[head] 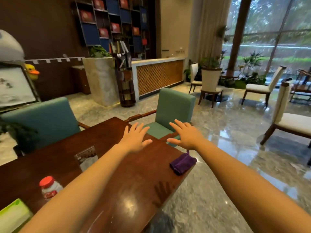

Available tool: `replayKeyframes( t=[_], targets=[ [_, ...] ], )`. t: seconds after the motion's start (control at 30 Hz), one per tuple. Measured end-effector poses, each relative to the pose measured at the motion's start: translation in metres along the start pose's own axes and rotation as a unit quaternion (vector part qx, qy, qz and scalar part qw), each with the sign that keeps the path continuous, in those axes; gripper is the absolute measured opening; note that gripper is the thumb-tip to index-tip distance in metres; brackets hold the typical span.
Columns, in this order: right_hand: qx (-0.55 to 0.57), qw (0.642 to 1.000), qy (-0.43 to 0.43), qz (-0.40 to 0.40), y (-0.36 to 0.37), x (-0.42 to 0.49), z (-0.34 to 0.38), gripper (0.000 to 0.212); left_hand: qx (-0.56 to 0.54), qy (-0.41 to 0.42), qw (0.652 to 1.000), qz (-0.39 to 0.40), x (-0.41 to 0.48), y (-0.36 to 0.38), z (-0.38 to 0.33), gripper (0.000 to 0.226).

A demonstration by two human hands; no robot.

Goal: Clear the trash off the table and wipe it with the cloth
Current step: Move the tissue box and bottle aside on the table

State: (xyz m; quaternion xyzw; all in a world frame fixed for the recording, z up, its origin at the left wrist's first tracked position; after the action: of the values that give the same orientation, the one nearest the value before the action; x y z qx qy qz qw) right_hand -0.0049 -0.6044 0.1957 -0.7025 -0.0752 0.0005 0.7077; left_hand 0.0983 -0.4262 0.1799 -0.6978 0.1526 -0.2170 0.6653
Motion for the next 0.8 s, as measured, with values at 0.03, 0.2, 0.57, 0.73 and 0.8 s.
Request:
replayKeyframes(
  t=[0.03,0.2,0.57,0.73,0.8],
  targets=[
    [0.001,1.0,-0.013,0.001,0.004,0.007,0.007,0.082,0.003,-0.012,1.0,0.001,-0.006,0.003,0.012,0.068],
    [0.037,0.996,-0.083,0.024,0.032,0.048,0.063,0.08,0.008,-0.084,0.996,0.017,-0.048,0.01,0.085,0.065],
    [0.096,0.951,-0.293,0.033,0.063,0.125,0.261,0.084,0.016,-0.301,0.953,0.039,-0.17,0.014,0.28,0.064],
    [0.098,0.921,-0.375,0.029,0.078,0.151,0.35,0.086,0.005,-0.372,0.926,0.059,-0.219,0.034,0.356,0.064],
    [0.106,0.912,-0.395,0.039,0.089,0.161,0.378,0.089,0.001,-0.387,0.92,0.067,-0.234,0.046,0.384,0.065]
  ],
)
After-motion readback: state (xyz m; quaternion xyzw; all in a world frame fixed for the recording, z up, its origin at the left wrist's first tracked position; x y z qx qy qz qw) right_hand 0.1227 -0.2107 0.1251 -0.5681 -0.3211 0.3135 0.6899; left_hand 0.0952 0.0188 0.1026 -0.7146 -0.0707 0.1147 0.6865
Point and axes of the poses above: each hand's wrist, its own x-axis towards the middle knuckle, its own y-axis out of the palm, z = x × y, the point moved 5 cm from there along x, towards the middle knuckle, and after that the axes turned 15 degrees about -y, right-handed, at the moved point
